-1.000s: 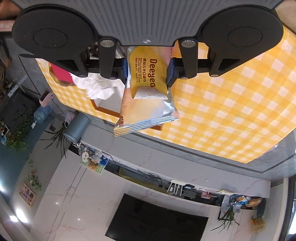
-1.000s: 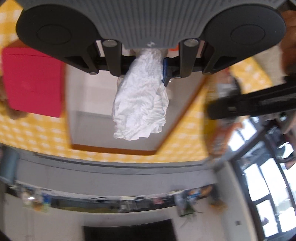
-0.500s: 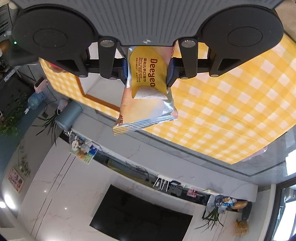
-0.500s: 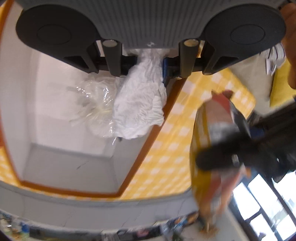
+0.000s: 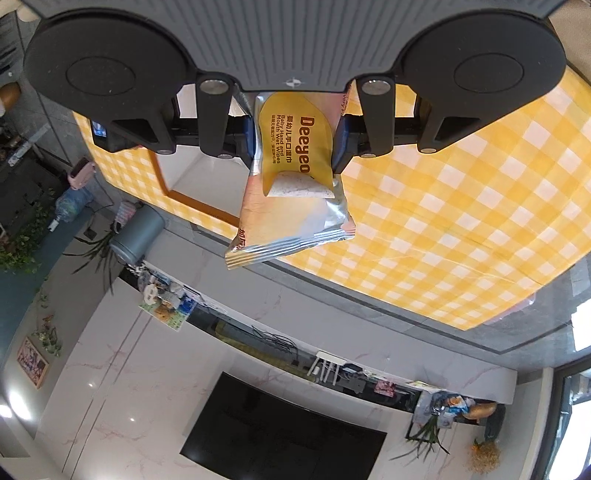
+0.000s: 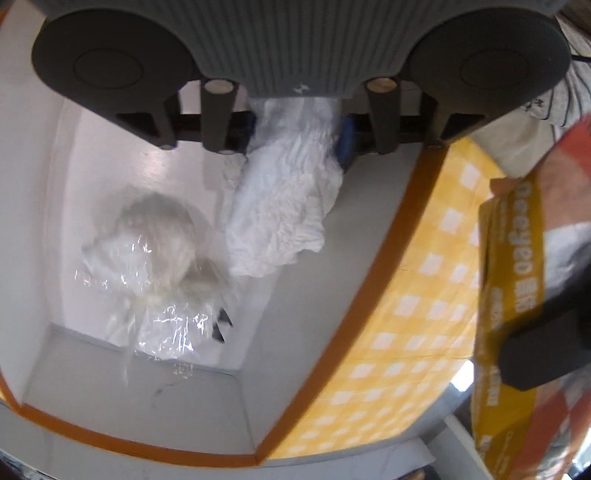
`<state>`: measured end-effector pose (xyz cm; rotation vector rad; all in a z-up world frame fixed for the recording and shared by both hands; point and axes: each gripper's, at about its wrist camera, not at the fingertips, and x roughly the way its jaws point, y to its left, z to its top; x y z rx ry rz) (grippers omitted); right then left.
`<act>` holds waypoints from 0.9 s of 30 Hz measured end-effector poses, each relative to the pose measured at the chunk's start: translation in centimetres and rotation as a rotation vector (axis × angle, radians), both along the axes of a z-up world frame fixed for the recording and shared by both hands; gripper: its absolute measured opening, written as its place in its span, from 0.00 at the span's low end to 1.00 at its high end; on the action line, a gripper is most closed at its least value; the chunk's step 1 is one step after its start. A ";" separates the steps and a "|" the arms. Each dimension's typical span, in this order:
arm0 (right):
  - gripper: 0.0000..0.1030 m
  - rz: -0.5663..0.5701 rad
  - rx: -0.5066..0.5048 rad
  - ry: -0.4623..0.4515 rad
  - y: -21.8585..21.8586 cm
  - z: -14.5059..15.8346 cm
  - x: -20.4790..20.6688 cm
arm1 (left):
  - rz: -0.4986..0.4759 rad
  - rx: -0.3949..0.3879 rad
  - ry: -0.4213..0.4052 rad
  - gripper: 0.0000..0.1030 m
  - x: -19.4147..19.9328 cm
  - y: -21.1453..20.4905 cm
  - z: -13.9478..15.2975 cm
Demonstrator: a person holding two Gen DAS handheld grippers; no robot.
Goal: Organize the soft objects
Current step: 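Lower the tissue into the white box and open the right gripper while the left holds the packet, then lower the Deeyeo snack packet into the white box and open the left gripper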
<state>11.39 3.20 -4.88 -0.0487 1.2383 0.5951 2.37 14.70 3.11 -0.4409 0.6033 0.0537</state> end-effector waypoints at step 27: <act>0.88 -0.303 -0.006 -0.559 -17.2 10.2 -9.1 | -0.386 0.036 0.115 0.43 2.4 -9.3 -3.0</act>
